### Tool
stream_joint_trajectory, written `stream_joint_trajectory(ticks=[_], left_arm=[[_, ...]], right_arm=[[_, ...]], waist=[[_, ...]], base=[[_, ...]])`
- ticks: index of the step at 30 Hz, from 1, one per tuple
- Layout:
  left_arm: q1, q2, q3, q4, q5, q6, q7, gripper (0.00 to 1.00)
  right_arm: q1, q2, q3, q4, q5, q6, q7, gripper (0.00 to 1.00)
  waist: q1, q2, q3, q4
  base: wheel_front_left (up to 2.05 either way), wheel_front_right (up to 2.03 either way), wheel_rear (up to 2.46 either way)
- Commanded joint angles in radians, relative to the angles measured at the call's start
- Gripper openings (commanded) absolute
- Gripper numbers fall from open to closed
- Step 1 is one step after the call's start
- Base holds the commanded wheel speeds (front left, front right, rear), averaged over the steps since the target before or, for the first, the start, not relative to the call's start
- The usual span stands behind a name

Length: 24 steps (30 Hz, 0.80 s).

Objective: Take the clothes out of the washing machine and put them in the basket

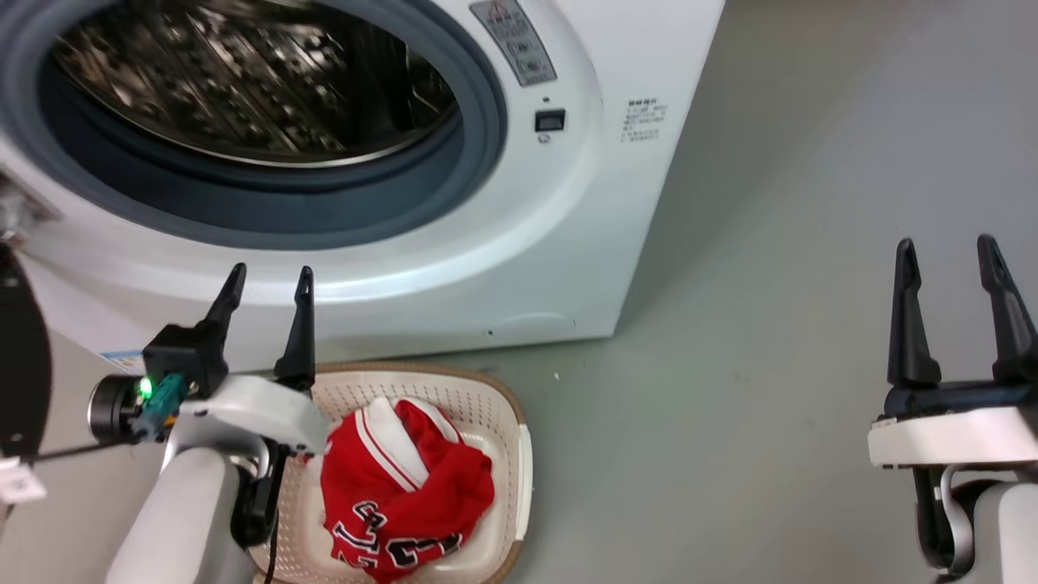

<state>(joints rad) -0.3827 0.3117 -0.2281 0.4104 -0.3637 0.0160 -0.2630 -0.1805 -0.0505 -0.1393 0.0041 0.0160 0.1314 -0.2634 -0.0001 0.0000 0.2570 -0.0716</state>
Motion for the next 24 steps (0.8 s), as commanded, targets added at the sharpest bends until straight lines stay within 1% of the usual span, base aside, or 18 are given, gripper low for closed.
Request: stream_joint_trajectory(ticks=[1,3,8,10,13,14,15,19,24], left_arm=[[0.057,-0.014,0.034,-0.052,0.025,0.003,-0.002,1.00],[0.109,-0.029,0.072,-0.120,0.053,0.009,-0.003,1.00],[0.239,-0.069,0.136,-0.264,0.128,0.001,-0.003,1.00],[0.262,-0.079,0.149,-0.287,0.141,-0.003,-0.003,1.00],[0.320,-0.113,0.179,-0.343,0.173,-0.010,-0.003,1.00],[0.351,-0.130,0.197,-0.370,0.199,-0.013,-0.003,1.00],[0.351,-0.130,0.197,-0.370,0.199,-0.013,-0.003,1.00],[0.398,-0.168,0.226,-0.403,0.234,-0.024,-0.003,1.00],[0.424,-0.190,0.244,-0.406,0.276,-0.040,-0.003,1.00]], right_arm=[[0.025,0.001,0.003,0.003,-0.008,-0.001,-0.002,1.00],[0.046,0.000,0.006,0.003,-0.010,-0.001,-0.002,1.00],[0.099,0.001,0.002,-0.004,-0.014,-0.001,-0.002,1.00],[0.115,0.001,-0.003,-0.006,-0.010,-0.001,-0.002,1.00],[0.152,0.001,-0.003,-0.015,0.000,-0.001,-0.002,1.00],[0.174,0.001,0.001,-0.015,0.002,-0.001,-0.002,1.00],[0.174,0.001,0.001,-0.015,0.002,-0.001,-0.002,1.00],[0.201,0.001,0.010,-0.015,0.005,-0.001,-0.002,1.00],[0.216,0.001,0.024,-0.012,0.008,-0.001,-0.002,1.00]], waist=[[0.0001,0.0000,-0.071,0.031],[0.0001,0.0000,-0.097,0.034],[0.0001,0.0000,-0.149,0.045],[0.0001,0.0000,-0.159,0.050],[0.0001,0.0000,-0.174,0.057],[0.0001,0.0000,-0.182,0.057],[0.0001,0.0000,-0.182,0.057],[0.0001,0.0000,-0.193,0.053],[0.0001,0.0000,-0.202,0.042]], base=[[0.00,0.00,0.00],[0.00,0.00,0.00],[0.00,0.00,0.00],[0.00,0.00,0.00],[0.00,0.00,0.00],[0.00,0.00,0.00],[0.00,0.00,0.00],[0.00,0.00,0.00],[0.00,0.00,0.00]])
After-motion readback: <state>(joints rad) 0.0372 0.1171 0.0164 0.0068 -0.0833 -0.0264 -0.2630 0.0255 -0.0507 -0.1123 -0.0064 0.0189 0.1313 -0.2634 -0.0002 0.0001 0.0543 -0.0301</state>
